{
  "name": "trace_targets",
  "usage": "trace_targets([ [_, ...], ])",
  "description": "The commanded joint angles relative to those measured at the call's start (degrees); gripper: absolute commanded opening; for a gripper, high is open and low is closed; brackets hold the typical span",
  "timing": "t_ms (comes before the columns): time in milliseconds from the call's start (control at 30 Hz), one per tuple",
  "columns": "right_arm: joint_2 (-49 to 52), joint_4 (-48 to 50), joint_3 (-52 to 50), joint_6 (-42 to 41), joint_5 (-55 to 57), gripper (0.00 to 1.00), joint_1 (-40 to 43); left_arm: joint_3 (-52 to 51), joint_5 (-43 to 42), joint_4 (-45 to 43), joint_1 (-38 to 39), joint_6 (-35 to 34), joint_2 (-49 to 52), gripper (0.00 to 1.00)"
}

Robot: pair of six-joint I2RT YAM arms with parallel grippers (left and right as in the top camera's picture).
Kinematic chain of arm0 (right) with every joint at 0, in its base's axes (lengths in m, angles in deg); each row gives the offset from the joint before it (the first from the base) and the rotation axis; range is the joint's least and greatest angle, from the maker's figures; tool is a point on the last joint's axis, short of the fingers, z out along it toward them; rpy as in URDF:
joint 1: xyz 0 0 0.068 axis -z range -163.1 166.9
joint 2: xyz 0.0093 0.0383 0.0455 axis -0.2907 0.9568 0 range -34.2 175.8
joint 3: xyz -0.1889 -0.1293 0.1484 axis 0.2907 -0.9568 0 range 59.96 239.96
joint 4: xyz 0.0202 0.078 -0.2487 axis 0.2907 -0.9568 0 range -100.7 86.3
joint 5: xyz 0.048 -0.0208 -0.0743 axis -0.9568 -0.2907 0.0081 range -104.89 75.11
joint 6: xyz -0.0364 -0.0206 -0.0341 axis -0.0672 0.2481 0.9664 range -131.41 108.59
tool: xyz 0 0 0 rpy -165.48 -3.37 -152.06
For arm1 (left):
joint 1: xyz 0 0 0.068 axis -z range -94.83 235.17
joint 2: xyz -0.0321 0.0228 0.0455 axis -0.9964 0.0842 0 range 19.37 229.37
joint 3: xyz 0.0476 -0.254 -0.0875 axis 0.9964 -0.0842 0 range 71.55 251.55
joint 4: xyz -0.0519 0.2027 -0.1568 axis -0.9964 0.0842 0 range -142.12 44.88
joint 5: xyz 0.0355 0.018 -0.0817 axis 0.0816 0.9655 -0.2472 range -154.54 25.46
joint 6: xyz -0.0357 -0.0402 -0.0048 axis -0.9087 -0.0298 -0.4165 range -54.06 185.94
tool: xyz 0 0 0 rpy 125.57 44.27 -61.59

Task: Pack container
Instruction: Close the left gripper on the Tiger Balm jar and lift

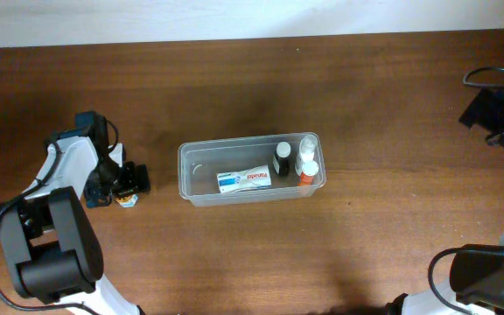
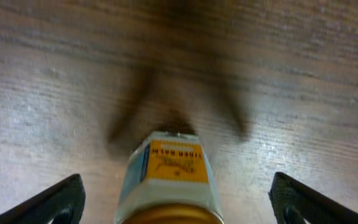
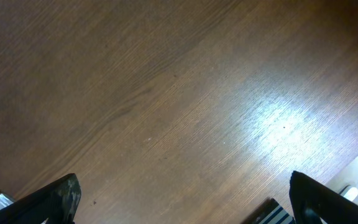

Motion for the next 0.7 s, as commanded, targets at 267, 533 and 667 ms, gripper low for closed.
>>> trace_targets([
  [267, -1.6, 0.0, 0.9, -0.3, 0.1, 0.98, 0.2, -0.8, 0.3, -1.5, 0.0, 1.6, 2.7, 0.69],
  [533, -1.6, 0.0, 0.9, -0.3, 0.1, 0.98, 0.2, -0.8, 0.2, -1.6, 0.0, 1.6, 6.2, 0.53],
  [667, -1.6, 0.0, 0.9, -0.3, 0.1, 0.98, 0.2, -0.8, 0.2, -1.8, 0.0, 1.6, 6.6, 0.32],
])
